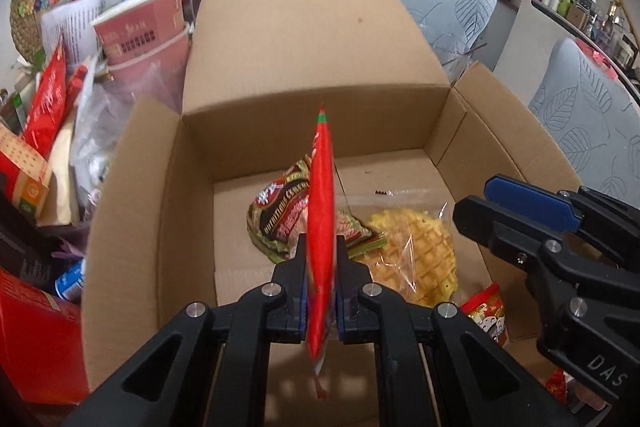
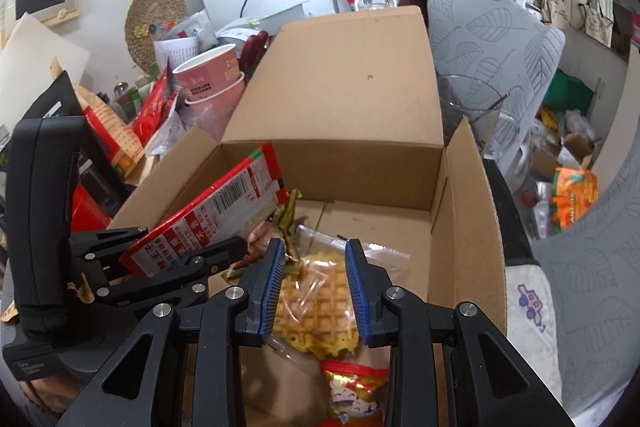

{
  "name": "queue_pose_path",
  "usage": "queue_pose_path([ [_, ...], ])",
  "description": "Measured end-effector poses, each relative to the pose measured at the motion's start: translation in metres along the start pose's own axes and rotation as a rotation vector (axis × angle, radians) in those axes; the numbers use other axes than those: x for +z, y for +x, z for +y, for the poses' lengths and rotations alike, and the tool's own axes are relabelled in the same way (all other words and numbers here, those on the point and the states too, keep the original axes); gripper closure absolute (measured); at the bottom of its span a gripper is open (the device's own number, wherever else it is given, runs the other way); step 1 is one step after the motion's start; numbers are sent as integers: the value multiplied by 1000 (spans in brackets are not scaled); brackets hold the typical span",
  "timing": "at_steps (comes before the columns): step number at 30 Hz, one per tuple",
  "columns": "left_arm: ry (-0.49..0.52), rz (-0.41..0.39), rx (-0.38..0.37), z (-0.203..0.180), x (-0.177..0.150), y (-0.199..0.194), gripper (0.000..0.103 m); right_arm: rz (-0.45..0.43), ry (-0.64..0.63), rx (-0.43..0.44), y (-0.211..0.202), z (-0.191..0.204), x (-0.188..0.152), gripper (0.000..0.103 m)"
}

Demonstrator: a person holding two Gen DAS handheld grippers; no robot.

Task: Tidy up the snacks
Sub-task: 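Open both grippers to drop the stick snack and candy pack into the box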

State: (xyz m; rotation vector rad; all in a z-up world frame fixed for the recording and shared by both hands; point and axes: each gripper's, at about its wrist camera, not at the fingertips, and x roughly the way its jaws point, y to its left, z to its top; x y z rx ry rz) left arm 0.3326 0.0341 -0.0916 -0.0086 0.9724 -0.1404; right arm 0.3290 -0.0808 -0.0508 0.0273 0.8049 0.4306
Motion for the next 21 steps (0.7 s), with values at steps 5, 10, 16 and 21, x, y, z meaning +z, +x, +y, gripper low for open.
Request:
queue_pose_path([
  [5,8,21,49,-2,-4,3,92,18,16,-15,2,-4,0,64],
  [10,7,26,57,-3,-6,0,92,27,15,-18,1,-5,0,59],
  [16,12,23,71,-3,-4,-7,92,19,10,-29,-4,-5,-1,58],
  [21,4,7,68,-4,-2,-19,92,5,13,-37,-14,-3,1,58],
])
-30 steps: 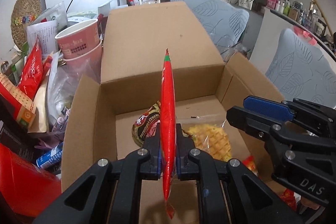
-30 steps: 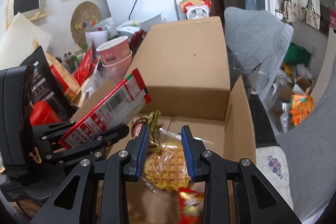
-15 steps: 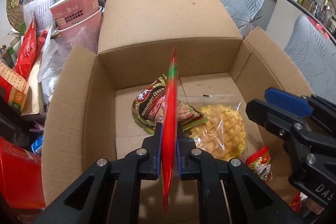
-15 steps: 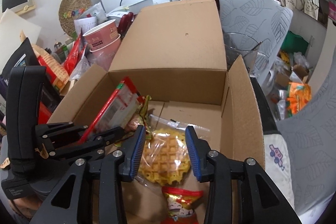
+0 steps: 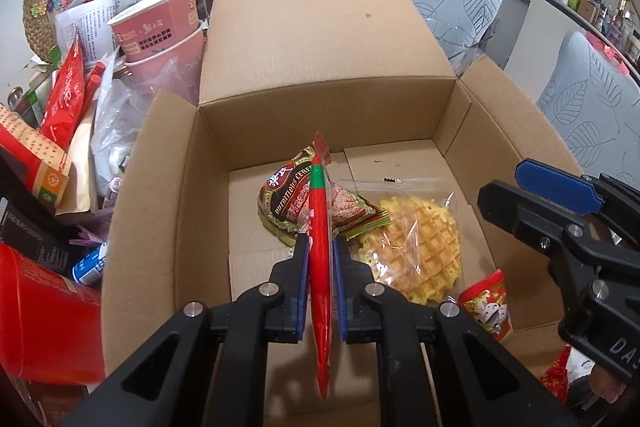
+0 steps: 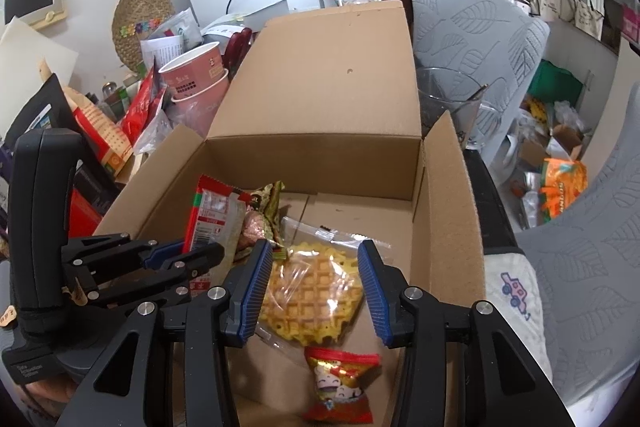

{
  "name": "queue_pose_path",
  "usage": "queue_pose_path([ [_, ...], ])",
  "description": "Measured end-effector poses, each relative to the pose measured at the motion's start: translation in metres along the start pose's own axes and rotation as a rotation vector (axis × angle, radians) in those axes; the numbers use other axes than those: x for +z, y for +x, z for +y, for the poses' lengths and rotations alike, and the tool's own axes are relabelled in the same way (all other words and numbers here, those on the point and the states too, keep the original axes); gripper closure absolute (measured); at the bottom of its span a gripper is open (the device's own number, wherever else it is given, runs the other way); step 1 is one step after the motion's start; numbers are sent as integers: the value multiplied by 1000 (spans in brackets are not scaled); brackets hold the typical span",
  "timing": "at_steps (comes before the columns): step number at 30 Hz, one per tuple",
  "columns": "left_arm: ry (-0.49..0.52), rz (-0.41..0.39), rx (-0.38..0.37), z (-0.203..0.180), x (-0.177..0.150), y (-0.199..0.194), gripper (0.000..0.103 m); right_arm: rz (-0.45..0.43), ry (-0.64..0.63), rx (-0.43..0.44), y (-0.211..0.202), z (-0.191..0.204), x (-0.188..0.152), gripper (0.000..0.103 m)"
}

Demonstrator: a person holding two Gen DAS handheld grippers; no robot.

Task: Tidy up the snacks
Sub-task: 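Open both grippers to drop the stick snack and candy pack into the box, then withdraw both tools from the box back toward the remaining snacks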

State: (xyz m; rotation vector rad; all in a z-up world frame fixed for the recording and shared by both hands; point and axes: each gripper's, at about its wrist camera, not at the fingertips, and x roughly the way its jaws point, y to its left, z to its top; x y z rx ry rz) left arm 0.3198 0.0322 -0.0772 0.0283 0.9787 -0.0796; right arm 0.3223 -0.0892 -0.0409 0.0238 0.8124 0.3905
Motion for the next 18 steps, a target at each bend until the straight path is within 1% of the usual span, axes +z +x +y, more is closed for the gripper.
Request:
queue_pose_path([
  [3,1,-16,6,0,0,-11,92,-19,0,-11,-11,1,2,57],
  [5,-2,-25,8,1,0,-20,92,-34,3,-13,-19,2,3,54],
  [14,-10,-92,13,1,-2,-68,91,-88,-14,-17,-58,14,4,54],
  [18,-1,-122,26,-2,-1,-90,91,-117,-23,-16,-78,21,4,54],
])
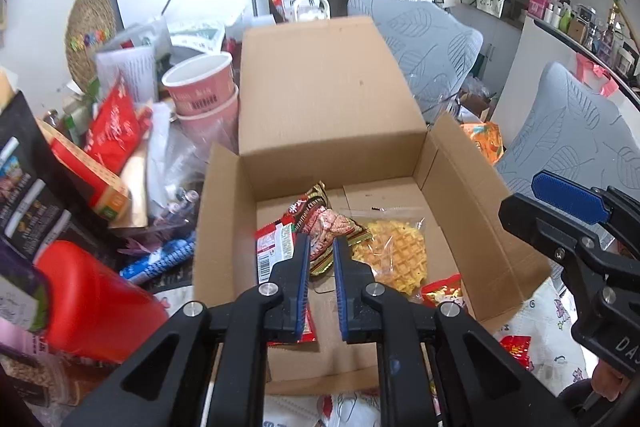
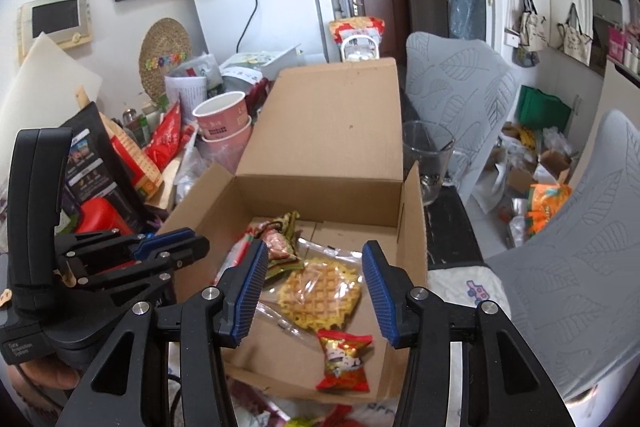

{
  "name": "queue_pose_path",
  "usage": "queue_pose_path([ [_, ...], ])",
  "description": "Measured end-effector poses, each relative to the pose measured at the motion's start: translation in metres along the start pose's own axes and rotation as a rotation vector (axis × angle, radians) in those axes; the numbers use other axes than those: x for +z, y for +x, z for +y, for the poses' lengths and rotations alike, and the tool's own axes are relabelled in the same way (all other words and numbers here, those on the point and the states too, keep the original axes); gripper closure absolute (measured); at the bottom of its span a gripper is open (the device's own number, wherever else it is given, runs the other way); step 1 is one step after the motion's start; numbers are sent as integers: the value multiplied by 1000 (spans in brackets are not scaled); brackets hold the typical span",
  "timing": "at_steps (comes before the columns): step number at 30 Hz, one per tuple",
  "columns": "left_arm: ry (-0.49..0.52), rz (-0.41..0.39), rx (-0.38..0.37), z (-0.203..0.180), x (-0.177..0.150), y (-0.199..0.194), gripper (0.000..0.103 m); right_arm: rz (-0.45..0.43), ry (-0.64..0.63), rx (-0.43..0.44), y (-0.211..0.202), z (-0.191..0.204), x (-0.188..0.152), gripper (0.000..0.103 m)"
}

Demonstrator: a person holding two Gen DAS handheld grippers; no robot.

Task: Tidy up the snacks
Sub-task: 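Withdraw both tools from the box back toward the remaining snacks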

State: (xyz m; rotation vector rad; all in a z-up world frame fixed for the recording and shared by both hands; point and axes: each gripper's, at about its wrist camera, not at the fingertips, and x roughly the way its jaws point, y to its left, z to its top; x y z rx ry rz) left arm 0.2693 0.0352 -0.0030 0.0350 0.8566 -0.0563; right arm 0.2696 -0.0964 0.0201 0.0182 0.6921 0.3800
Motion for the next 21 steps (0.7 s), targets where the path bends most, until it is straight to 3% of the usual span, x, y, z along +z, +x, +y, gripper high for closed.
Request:
queue_pose_path([
  [12,21,-100,4,-7,-10,-71,91,-87,-28,-2,-65,20,-4,54],
  [16,29,-132,10,-9,-17,-93,87,-118,-35,0,-87,25,-11,49],
  [17,31,-135,8,-9,-19,-97,69,-121,-36,-1,-91,26,-13,48],
  [18,34,-139,3,-10,-21,-101,33,-125,-37,-5,-95,27,-16,47],
  [19,37,-146,-6,-10,-24,-105,14,-129,-38,-7,-99,28,-19,43],
  [20,36,-161,-14,-10,-27,-110,0,-133,-39,-8,-104,29,-22,42],
  [21,32,-180,3,-9,-30,-115,0,-137,-37,-4,-108,30,-25,42],
])
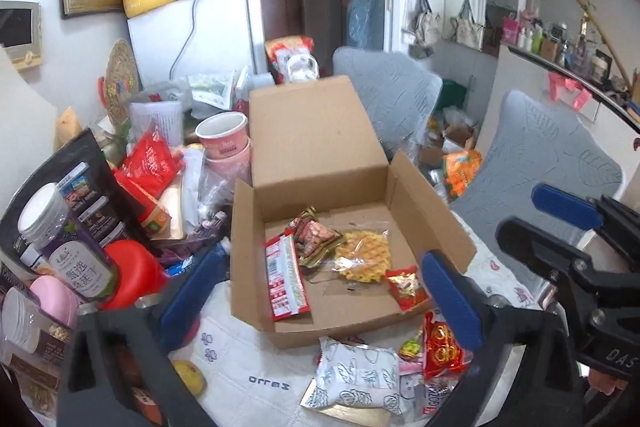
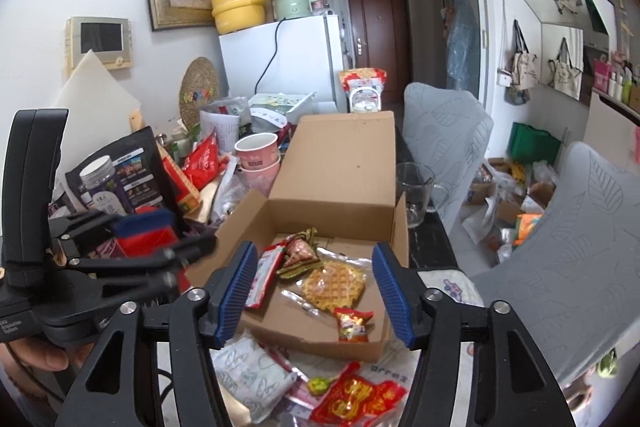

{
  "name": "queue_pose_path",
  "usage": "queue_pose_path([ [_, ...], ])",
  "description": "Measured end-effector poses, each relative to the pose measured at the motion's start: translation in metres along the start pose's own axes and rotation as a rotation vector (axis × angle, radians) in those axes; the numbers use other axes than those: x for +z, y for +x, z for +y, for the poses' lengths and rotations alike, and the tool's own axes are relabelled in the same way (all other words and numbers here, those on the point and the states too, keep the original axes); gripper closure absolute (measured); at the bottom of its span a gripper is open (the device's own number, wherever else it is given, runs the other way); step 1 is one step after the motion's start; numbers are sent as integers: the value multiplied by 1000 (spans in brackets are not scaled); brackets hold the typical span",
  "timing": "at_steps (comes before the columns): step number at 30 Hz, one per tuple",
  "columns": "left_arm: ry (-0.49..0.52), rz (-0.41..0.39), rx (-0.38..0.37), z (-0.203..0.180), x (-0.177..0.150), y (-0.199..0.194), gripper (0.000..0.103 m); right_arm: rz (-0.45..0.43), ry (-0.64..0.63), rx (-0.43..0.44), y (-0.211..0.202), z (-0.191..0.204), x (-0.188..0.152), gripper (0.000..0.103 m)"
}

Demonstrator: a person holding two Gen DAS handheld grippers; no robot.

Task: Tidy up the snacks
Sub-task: 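Withdraw both tools from the box back toward the remaining snacks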

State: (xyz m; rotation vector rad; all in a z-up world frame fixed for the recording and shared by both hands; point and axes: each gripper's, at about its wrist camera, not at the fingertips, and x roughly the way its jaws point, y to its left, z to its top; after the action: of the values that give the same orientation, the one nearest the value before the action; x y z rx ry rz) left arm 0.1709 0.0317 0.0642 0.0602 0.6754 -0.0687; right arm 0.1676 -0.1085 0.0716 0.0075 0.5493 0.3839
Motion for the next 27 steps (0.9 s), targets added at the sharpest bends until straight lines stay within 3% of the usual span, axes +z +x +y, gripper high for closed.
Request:
queue_pose_path([
  [4,-8,8,-37,1,-8,-13,0,-9,1,-23,-16,3,-10,38],
  [27,68,-55,-46,-11,-66,-80,0,-34,20,-35,-77,25,-71,30],
])
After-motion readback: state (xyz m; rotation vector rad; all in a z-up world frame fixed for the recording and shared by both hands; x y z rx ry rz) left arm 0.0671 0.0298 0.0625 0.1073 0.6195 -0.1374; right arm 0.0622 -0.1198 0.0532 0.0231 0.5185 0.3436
